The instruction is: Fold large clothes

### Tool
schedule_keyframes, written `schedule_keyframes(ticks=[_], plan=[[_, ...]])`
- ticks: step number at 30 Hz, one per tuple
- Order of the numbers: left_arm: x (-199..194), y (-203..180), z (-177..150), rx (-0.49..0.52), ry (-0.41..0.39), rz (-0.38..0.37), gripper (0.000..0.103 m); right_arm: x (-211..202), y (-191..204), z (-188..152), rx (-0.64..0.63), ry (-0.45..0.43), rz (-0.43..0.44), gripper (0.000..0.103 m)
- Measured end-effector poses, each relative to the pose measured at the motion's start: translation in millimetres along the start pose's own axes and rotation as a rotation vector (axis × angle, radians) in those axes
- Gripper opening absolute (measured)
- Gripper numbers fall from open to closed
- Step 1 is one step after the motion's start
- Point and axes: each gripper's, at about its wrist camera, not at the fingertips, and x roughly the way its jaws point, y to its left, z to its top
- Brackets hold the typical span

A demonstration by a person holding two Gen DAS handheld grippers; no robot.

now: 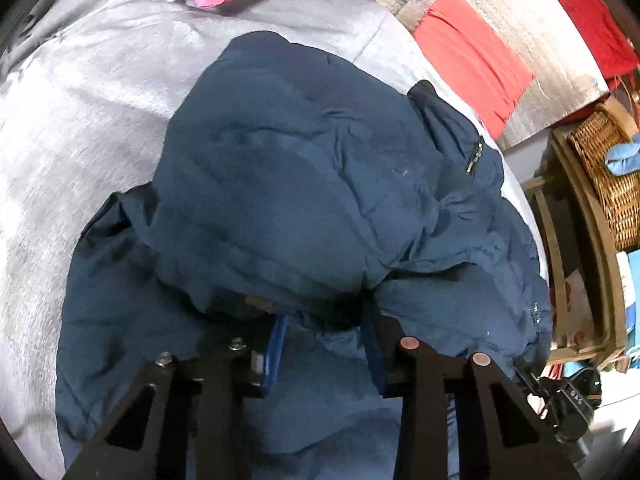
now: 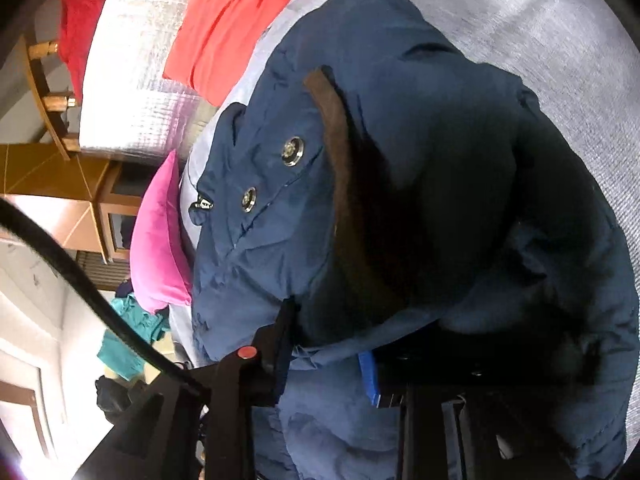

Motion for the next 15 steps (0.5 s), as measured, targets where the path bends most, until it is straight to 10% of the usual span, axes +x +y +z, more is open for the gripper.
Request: schedule_keyframes(ticks=[11,15], plan=[[-27.9,-8.4,0.4,0.04,-0.046,-0.11,0.024,-30.8,36.5,-3.1,-0.197,-0.198,-0.029,0.016],[-1.8,2.3,-3.1,-0.009,0.055,-0.067,0.025,-9.6,19.1,0.3,-0.128,-0.127,-0.09,0.016]])
